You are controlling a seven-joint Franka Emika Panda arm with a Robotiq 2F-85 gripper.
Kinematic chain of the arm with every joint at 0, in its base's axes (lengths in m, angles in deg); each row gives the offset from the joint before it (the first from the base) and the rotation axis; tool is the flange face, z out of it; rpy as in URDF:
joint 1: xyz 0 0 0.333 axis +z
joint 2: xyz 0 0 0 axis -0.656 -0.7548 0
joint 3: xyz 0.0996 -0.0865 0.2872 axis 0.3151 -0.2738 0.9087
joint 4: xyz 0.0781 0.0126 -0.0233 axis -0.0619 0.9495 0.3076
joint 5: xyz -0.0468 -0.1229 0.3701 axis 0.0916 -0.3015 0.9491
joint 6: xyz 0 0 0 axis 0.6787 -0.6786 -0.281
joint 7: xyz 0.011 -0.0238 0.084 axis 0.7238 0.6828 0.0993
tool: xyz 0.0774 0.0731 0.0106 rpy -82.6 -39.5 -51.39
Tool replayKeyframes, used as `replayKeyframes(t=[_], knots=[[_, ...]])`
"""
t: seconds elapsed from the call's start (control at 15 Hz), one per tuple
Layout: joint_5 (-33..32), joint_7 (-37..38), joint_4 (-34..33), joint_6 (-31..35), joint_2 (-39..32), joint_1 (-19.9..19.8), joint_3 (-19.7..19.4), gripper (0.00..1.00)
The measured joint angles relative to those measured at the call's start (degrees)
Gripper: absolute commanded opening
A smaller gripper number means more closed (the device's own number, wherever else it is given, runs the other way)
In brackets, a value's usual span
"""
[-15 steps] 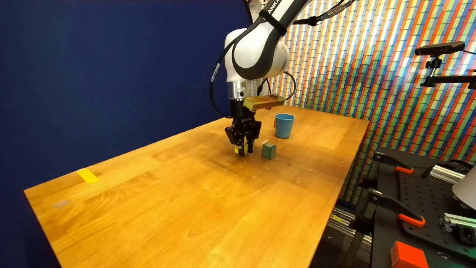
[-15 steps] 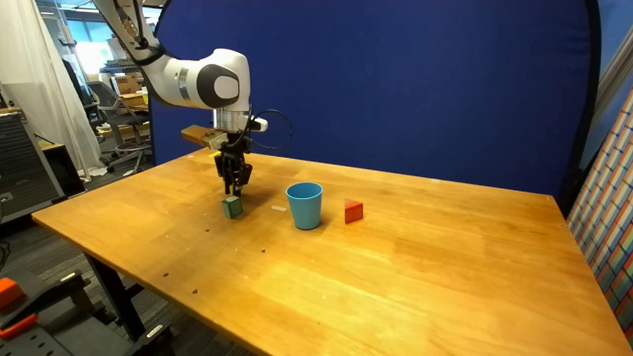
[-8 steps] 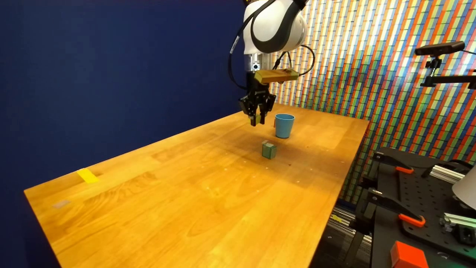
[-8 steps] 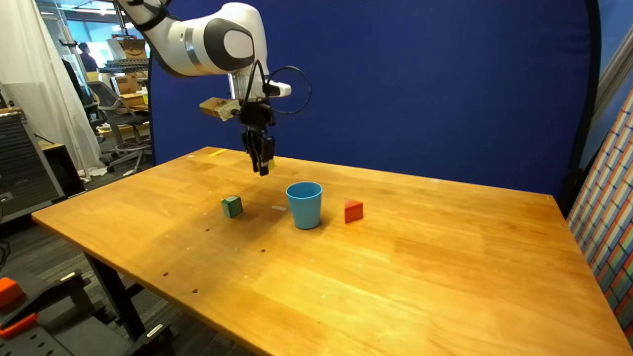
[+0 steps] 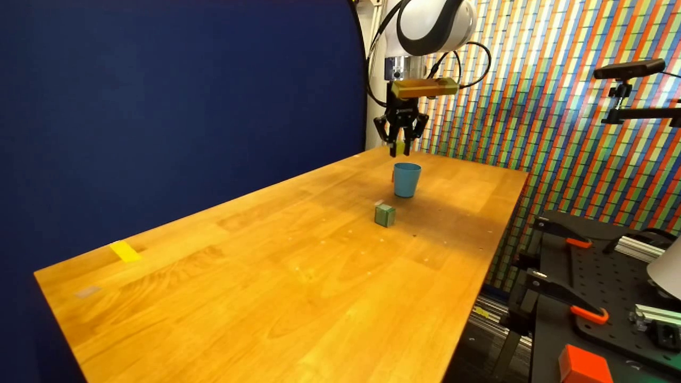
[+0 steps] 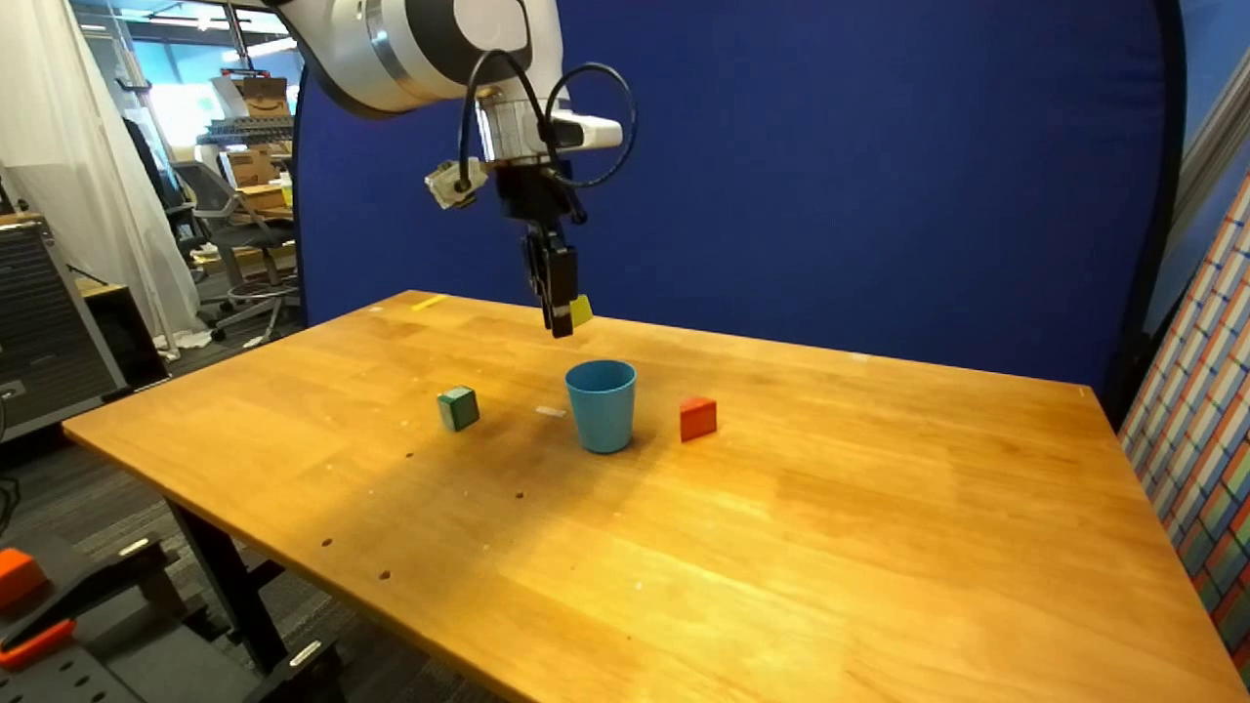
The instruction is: Put the yellow cube inside the blue cup
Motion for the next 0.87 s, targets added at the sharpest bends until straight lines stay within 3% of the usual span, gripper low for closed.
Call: replayKeyframes(t=[0.07,0.13,0.47,0.6,0.67,0.87], knots=[[-0.27,0.68,0.57,0.01,0.66,-0.6,-0.15,0.6],[-0.78,1.44,1.05,0.01,1.2,-1.16,-0.26,0.61],[-1.2,3.79,2.07,0.01,1.99,-2.74,-0.29,0.99],[-1.08,3.99,2.24,0.01,2.0,-2.95,-0.22,1.0],[-0.42,3.91,2.44,-0.05,2.1,-3.15,0.01,0.96],[-0.41,3.92,2.52,-0.1,1.76,-3.23,0.23,1.0]])
